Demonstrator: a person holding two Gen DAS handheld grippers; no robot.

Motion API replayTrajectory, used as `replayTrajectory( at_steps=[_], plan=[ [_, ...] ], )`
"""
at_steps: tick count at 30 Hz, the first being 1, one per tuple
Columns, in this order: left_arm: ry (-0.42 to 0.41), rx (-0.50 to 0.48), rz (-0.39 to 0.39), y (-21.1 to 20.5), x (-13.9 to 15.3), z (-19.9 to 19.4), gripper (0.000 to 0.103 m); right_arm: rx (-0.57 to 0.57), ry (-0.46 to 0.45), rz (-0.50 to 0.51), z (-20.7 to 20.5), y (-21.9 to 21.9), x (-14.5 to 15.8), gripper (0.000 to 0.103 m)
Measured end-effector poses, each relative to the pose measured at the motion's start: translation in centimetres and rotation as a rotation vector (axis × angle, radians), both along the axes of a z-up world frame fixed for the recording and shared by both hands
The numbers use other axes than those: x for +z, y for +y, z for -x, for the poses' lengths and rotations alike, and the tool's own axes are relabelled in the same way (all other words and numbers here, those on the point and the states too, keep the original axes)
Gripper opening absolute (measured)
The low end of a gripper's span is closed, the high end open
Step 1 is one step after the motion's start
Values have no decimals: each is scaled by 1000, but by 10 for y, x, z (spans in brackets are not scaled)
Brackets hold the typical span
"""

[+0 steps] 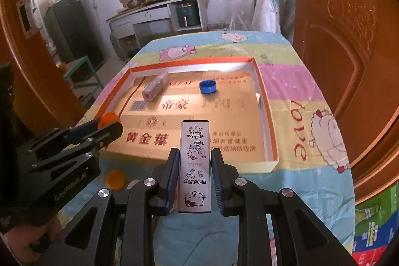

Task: Organize rigid objects
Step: 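Carry the orange cap with the left tool while the right tool carries the Hello Kitty box into the box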

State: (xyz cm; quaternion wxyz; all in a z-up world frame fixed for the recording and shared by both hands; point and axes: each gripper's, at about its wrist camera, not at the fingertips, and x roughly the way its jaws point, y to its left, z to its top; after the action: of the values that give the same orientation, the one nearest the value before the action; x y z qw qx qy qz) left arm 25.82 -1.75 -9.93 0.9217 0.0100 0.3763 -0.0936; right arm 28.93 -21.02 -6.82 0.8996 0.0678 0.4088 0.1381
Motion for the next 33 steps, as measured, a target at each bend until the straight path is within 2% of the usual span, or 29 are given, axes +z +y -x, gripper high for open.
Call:
replayTrajectory(
  at_steps=[8,18,25,33],
  plan=[
    [-8,-2,5,-5,6,-28,31,-20,-34,39,-24,-10,7,26],
    [27,-18,38,-11,10,-70,31,-51,-63,58,-69,-27,16,26],
    [42,-35,35,-23,11,-101,31,-48,-53,63,-102,-30,9,26],
    [91,-40,26,-34,-2,-138,31,-35,-24,76,-137,-29,-6,26]
  ],
)
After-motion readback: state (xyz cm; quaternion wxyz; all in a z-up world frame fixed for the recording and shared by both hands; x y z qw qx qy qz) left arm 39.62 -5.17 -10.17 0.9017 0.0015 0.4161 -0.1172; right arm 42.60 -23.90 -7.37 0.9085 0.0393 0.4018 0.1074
